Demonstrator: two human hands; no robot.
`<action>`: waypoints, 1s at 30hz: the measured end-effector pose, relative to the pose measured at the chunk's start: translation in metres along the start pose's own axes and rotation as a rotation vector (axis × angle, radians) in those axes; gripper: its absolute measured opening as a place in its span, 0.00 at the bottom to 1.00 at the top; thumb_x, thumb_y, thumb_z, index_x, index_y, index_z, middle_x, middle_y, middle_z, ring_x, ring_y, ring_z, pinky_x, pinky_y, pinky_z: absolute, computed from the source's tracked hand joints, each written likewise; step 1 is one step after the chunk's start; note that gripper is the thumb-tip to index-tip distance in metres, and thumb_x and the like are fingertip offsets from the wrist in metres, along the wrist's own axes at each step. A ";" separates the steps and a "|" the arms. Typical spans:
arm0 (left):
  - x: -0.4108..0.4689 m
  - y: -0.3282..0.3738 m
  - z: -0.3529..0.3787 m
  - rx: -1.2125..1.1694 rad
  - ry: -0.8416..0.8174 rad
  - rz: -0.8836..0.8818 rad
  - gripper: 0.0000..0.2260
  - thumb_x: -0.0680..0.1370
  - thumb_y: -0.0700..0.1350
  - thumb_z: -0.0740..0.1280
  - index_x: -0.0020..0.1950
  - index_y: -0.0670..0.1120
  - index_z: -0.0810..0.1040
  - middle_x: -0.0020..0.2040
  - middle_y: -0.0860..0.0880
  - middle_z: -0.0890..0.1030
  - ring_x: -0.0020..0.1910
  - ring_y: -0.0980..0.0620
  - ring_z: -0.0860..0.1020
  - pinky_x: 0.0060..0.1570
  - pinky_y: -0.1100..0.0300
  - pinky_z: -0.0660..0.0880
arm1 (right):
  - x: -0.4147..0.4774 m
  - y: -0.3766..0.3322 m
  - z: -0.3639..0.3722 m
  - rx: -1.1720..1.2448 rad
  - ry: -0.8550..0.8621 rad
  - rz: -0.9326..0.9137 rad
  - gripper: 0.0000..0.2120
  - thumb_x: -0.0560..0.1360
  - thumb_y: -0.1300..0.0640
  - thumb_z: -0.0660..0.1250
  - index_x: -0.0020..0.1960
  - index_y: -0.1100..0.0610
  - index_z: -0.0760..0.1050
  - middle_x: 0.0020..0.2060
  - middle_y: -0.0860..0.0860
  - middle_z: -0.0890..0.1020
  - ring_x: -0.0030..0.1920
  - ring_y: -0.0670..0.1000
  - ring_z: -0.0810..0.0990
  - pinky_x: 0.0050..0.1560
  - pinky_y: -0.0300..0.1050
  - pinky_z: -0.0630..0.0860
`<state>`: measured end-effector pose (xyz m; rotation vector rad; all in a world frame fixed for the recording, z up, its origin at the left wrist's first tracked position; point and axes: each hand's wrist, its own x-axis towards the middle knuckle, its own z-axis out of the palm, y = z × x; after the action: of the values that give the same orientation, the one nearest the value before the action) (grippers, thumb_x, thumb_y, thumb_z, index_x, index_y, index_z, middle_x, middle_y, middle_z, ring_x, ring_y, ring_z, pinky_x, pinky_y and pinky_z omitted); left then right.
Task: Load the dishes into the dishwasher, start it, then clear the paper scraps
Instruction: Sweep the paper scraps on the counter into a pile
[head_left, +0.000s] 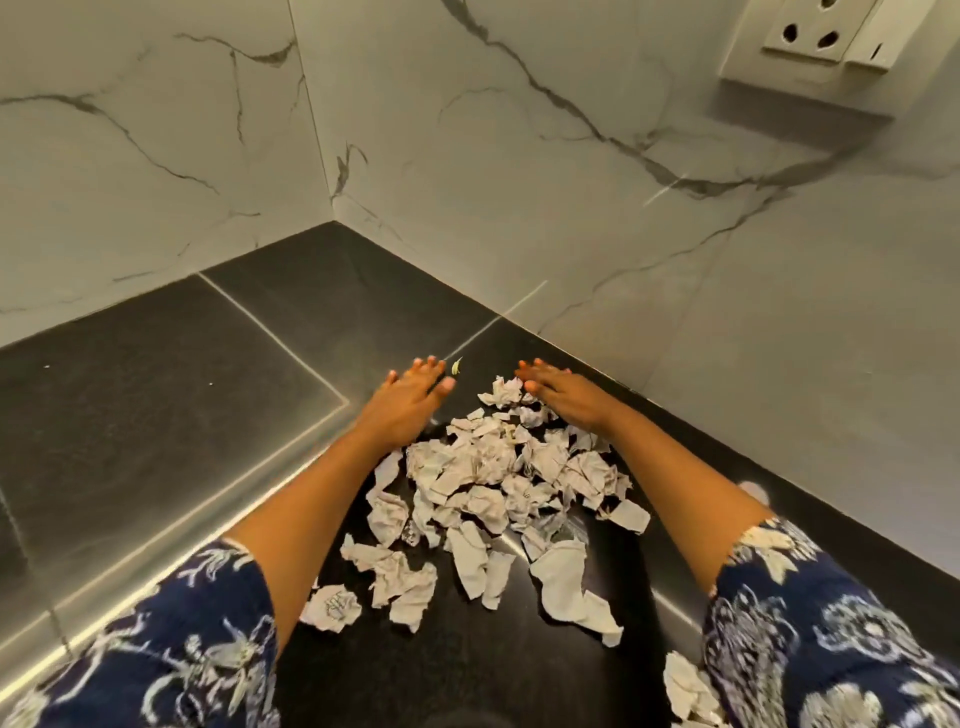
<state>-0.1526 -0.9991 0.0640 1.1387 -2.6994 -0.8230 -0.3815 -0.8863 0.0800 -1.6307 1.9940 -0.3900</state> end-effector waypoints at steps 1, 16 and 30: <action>-0.009 0.014 0.004 -0.019 -0.047 0.082 0.25 0.82 0.57 0.46 0.78 0.49 0.52 0.78 0.51 0.51 0.76 0.55 0.49 0.73 0.54 0.41 | -0.011 0.000 0.002 0.010 -0.038 -0.046 0.21 0.82 0.50 0.52 0.73 0.52 0.61 0.74 0.46 0.59 0.75 0.45 0.52 0.73 0.50 0.44; 0.036 0.037 0.021 -0.008 -0.106 0.146 0.27 0.81 0.60 0.42 0.77 0.50 0.55 0.78 0.52 0.53 0.77 0.55 0.48 0.74 0.52 0.42 | -0.010 0.002 -0.003 0.122 -0.066 -0.048 0.19 0.82 0.54 0.51 0.72 0.51 0.64 0.74 0.46 0.61 0.75 0.46 0.53 0.73 0.55 0.39; -0.115 0.078 0.012 -0.469 -0.287 0.089 0.43 0.69 0.76 0.39 0.78 0.54 0.50 0.78 0.52 0.48 0.75 0.53 0.47 0.71 0.49 0.44 | -0.145 0.006 -0.001 0.272 0.039 0.024 0.16 0.79 0.48 0.56 0.61 0.49 0.78 0.64 0.47 0.76 0.64 0.45 0.72 0.65 0.41 0.65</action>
<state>-0.1233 -0.8699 0.1072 0.8393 -2.5212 -1.5990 -0.3686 -0.7448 0.1092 -1.4384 1.8914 -0.6577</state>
